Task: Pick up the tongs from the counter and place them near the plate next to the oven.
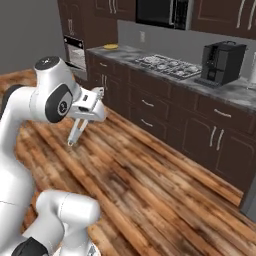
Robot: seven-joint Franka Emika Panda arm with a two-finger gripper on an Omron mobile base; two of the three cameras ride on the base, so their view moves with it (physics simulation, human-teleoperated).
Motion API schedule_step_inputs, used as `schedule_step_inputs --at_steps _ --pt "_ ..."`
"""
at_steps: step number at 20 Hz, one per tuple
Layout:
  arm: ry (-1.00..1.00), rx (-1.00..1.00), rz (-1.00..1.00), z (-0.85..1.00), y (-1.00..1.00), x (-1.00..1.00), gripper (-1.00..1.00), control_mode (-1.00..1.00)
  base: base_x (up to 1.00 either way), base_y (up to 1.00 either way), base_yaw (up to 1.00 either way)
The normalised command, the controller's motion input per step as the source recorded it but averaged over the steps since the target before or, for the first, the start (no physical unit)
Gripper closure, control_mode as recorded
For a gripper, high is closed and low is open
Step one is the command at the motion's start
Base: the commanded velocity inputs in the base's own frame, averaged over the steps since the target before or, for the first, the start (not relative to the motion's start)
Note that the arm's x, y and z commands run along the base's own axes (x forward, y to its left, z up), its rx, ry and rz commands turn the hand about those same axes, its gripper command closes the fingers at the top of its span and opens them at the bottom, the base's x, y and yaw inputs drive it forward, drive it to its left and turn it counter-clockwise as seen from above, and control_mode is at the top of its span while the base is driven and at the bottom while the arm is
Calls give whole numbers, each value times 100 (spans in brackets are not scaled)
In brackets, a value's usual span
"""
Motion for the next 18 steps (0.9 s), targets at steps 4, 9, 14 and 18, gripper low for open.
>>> schedule_step_inputs --at_steps 4,9,14,18 --pt "0 0 0 0 0 0 100 100 99 -62 -10" --pt "0 0 0 0 0 0 100 100 100 -16 0" --pt "0 0 0 0 0 0 100 100 100 9 -1" --pt "0 0 0 0 0 0 100 100 100 45 -11"
